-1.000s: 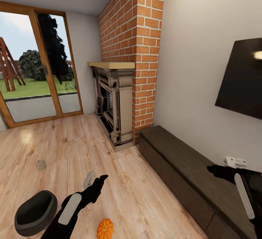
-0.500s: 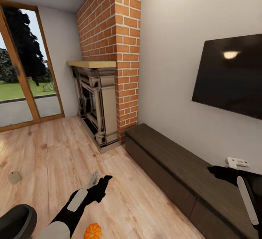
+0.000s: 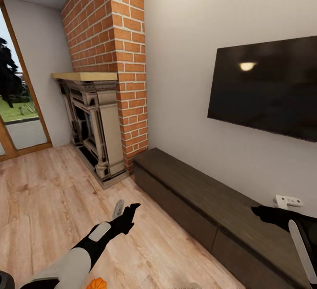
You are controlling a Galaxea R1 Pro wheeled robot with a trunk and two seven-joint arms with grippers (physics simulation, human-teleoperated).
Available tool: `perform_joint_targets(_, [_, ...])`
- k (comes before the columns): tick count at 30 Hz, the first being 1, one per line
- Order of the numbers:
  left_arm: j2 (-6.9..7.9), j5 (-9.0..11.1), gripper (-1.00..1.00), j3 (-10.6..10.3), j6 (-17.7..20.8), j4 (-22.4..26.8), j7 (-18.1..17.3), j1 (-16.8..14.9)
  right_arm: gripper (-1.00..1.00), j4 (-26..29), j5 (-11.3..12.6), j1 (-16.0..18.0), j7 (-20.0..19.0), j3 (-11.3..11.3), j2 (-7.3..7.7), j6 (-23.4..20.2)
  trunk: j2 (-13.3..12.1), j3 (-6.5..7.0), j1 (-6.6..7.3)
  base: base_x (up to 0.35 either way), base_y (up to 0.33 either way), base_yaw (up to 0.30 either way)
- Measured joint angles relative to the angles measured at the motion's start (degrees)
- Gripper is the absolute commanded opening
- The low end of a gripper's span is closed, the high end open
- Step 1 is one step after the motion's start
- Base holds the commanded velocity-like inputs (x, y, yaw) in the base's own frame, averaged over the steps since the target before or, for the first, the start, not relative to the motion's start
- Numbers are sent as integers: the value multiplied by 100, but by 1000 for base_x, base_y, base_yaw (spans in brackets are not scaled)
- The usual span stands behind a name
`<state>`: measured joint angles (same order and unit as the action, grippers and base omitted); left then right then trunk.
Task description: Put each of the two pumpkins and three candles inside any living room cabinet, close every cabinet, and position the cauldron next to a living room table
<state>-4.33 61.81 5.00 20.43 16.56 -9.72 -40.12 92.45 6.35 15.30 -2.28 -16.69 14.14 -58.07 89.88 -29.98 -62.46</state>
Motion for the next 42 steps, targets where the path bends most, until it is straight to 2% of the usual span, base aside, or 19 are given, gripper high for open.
perform_joint_targets(9, [81,-121,100,6,82,-4,-269,-3,100,-2,0,-3,-11,30,-5,4,361,-162,-198,0,0,-299])
perform_joint_targets(13, [271,-125,100,22,263,-6,-316,-138,100,-19,-20,5,-4,34,-7,-11,521,-233,-286,0,0,-299])
perform_joint_targets(15, [427,-118,100,34,333,2,-448,-186,100,-19,-17,7,-3,44,-12,-41,602,-269,-329,0,0,-299])
perform_joint_targets(16, [653,-119,100,45,414,52,-942,-87,100,-17,-16,8,-1,51,-12,-102,642,-288,-351,0,0,-299])
perform_joint_targets(20, [827,-87,100,64,451,86,-1236,129,100,-16,-3,8,-2,64,-12,-144,802,-359,-439,0,0,-299])
perform_joint_targets(25, [1034,-47,100,88,457,98,-1317,274,100,-16,0,8,-2,76,-16,-150,1003,-449,-549,0,0,-299])
perform_joint_targets(27, [1186,-20,100,230,461,138,-1473,402,100,-16,1,8,-1,85,-28,-152,1083,-485,-593,0,0,-299])
perform_joint_targets(29, [1266,-8,100,376,492,165,-1550,478,100,-16,1,8,-2,90,-34,-152,1163,-521,-637,0,0,-299])
perform_joint_targets(32, [1337,1,100,481,563,252,-1594,565,100,-21,-2,8,-1,98,-42,-152,1283,-575,-703,0,0,-299])
perform_joint_targets(35, [1408,29,100,556,664,527,-1619,760,100,-44,-7,8,-1,230,-55,-147,1404,-628,-769,0,0,-299])
perform_joint_targets(39, [1457,137,100,595,779,798,-1606,960,100,-74,-11,4,0,578,-74,-123,1564,-700,-857,0,0,-299])
perform_joint_targets(42, [1477,187,100,597,815,834,-1544,1013,100,-119,-18,-7,-8,740,-163,-82,1685,-754,-922,0,0,-299])
